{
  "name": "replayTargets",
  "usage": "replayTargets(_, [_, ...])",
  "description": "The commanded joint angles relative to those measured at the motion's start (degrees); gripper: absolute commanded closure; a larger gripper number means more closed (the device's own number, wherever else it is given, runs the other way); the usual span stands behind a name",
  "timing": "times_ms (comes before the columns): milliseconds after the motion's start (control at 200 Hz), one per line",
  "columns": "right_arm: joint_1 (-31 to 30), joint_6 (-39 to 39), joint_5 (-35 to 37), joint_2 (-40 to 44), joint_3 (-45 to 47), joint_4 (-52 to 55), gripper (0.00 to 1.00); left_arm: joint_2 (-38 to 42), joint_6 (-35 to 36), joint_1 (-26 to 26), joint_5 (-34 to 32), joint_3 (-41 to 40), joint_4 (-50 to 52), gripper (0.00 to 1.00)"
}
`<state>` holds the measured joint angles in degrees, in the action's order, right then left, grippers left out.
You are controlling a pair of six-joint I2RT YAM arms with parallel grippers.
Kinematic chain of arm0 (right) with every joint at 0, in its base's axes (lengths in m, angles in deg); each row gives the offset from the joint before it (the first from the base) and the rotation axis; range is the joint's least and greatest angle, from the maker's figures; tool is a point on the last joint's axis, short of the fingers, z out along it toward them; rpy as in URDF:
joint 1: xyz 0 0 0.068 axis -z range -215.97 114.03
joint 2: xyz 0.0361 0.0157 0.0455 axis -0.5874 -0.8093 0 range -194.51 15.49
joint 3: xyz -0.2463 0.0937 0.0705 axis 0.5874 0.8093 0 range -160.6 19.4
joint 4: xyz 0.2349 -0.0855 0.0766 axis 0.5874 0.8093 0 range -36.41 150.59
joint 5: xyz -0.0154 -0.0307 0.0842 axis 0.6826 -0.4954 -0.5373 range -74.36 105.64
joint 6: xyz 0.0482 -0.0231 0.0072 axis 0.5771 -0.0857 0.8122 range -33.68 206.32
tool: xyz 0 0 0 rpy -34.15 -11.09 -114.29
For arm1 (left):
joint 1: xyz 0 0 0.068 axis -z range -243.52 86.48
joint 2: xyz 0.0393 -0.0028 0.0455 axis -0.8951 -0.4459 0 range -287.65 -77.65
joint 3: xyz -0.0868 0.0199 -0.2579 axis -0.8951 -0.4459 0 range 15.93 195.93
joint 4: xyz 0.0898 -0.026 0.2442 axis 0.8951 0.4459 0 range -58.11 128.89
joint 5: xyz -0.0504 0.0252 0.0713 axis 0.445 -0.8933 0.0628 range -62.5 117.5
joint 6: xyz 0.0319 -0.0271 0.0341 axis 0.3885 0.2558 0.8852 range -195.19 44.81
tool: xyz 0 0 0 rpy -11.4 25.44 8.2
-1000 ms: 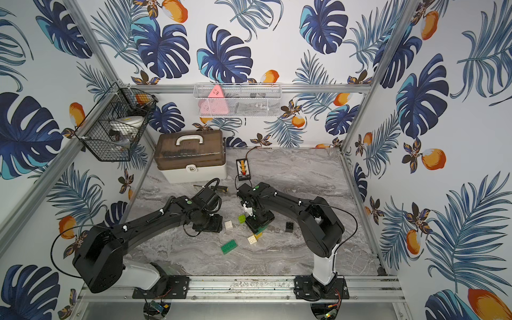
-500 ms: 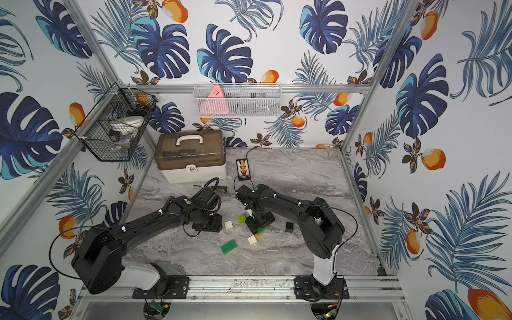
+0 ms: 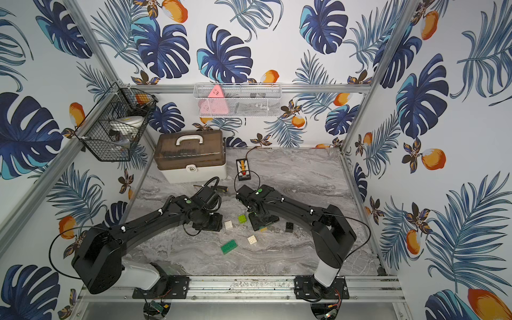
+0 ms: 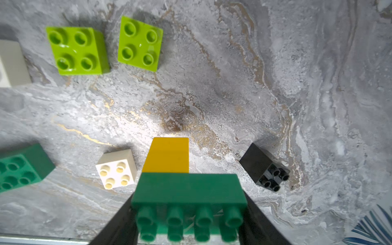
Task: Assemble a giraffe with lego
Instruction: Pick up the lego brick from the center of the board, then assemble the lego brick with the lego brick.
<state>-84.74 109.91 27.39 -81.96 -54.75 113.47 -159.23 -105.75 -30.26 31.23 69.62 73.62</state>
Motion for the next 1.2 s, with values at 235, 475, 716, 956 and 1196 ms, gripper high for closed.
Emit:
replayTargets(235, [7.09,7.16,-2.21,6.42,6.0,-1.92,0.47,-0.29,2.59,-0.12,-0.66,0.94,0.7,0.36])
replayTargets(475, [11.34,7.56,-3.07,9.44,8.67,-2.09,0.47,-1.15,3.36,-0.03,-1.24,2.09,0.32,0.36])
replayTargets(716, [13.78,7.87,-5.13,9.21,12.08,-4.38,0.47,-1.14,4.02,0.36,-2.14,2.58,0.53,0.36])
replayTargets(956, [15.44,8.12,-7.01,8.35,13.14,-6.35,0.47,-1.14,4.27,0.64,-2.5,2.51,0.54,0.36])
replayTargets(1196, [15.53,8.15,-7.84,8.06,13.99,-7.14,0.47,-1.65,4.46,0.75,-2.8,3.0,0.47,0.36])
